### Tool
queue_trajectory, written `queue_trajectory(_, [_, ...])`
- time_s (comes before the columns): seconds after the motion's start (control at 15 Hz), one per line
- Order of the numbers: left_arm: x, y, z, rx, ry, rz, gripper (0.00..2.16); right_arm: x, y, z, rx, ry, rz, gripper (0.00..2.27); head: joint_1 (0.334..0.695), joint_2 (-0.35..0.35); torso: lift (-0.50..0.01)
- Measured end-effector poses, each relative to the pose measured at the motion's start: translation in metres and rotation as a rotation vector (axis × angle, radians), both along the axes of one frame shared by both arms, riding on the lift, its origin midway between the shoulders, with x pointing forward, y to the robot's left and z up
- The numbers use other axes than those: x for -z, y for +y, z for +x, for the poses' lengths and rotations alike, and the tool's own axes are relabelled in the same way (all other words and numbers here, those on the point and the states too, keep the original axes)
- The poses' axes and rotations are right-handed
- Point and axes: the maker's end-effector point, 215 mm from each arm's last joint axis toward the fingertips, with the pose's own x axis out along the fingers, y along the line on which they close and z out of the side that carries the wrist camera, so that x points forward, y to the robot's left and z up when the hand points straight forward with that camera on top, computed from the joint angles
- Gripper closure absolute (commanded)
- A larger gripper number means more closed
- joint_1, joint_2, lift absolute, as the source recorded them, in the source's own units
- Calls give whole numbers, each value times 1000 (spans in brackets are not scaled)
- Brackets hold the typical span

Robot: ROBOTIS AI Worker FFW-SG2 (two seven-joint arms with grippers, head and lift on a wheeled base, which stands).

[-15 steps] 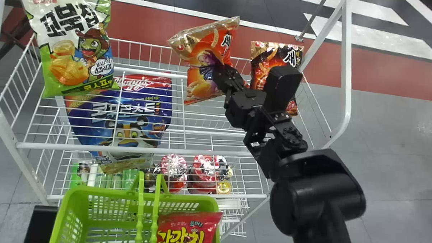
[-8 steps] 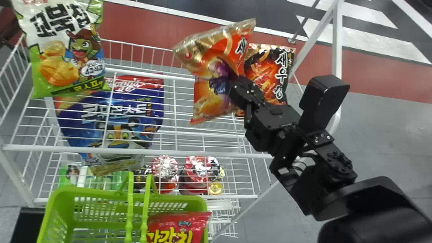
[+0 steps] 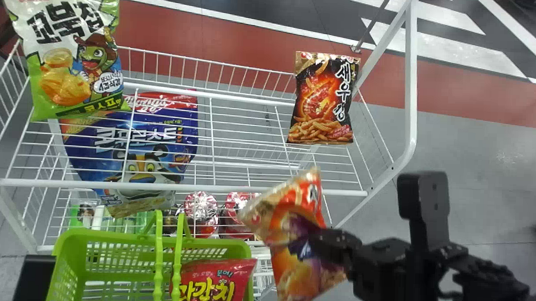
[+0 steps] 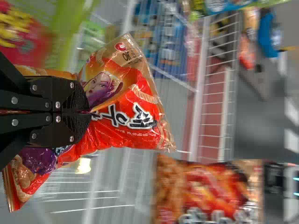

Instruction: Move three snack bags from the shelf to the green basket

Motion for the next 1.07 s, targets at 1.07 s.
queue_trajectory(1.07, [-14, -16, -10, 36, -27, -10, 2057, 111, 127, -73, -126, 354, 358, 2250, 695, -350, -49])
